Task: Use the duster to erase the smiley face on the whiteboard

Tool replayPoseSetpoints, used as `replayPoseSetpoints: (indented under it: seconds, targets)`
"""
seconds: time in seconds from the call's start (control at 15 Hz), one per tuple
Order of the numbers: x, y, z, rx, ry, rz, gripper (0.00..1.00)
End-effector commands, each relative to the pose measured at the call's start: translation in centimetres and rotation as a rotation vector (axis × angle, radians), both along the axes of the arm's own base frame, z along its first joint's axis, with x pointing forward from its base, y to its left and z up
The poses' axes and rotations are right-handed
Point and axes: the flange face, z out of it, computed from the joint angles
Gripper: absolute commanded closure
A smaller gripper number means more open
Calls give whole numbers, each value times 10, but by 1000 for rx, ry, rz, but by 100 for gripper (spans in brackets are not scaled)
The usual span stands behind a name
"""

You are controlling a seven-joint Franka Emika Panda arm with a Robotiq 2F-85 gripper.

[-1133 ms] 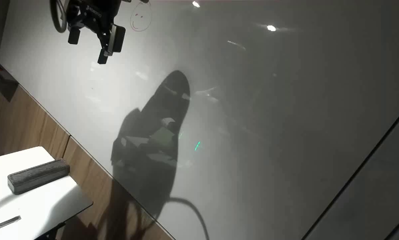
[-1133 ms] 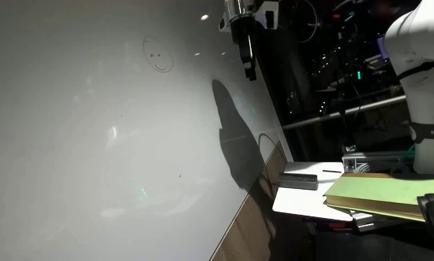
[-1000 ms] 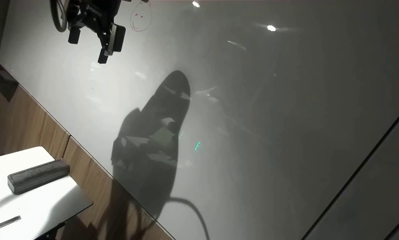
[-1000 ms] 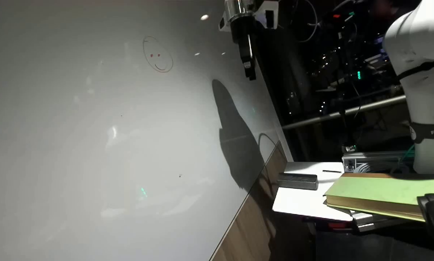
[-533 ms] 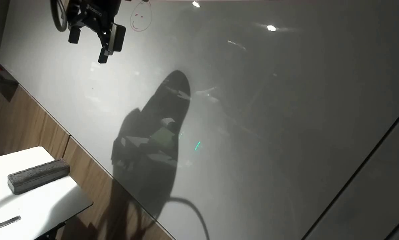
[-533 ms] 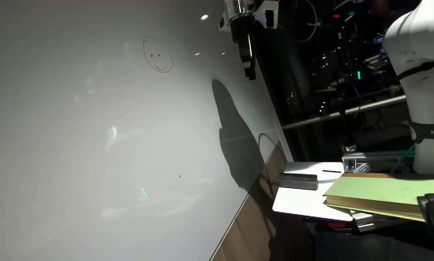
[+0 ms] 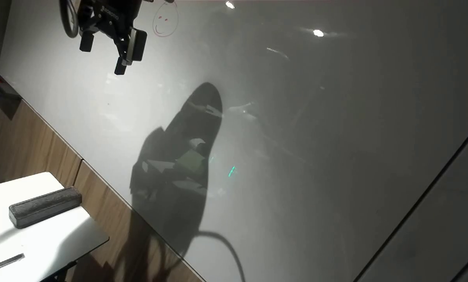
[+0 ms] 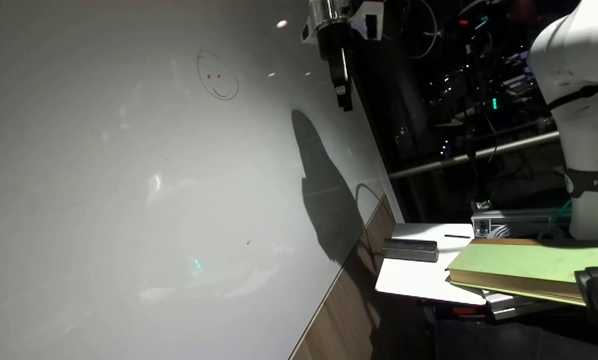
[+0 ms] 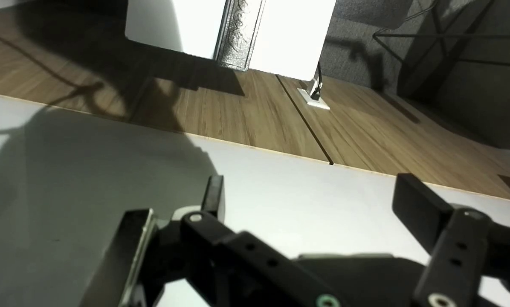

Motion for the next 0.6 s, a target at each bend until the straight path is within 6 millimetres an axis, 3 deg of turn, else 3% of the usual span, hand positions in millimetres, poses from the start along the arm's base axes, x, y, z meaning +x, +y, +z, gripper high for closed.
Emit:
replayPoseSetpoints:
  seconds: [0.0, 0.27, 0.53]
  targets:
    - [1, 7, -15, 10, -33, 0, 0]
    - [-5, 6, -50, -11, -120, -35, 0]
    - [-13, -4, -107, -47, -93, -89, 0]
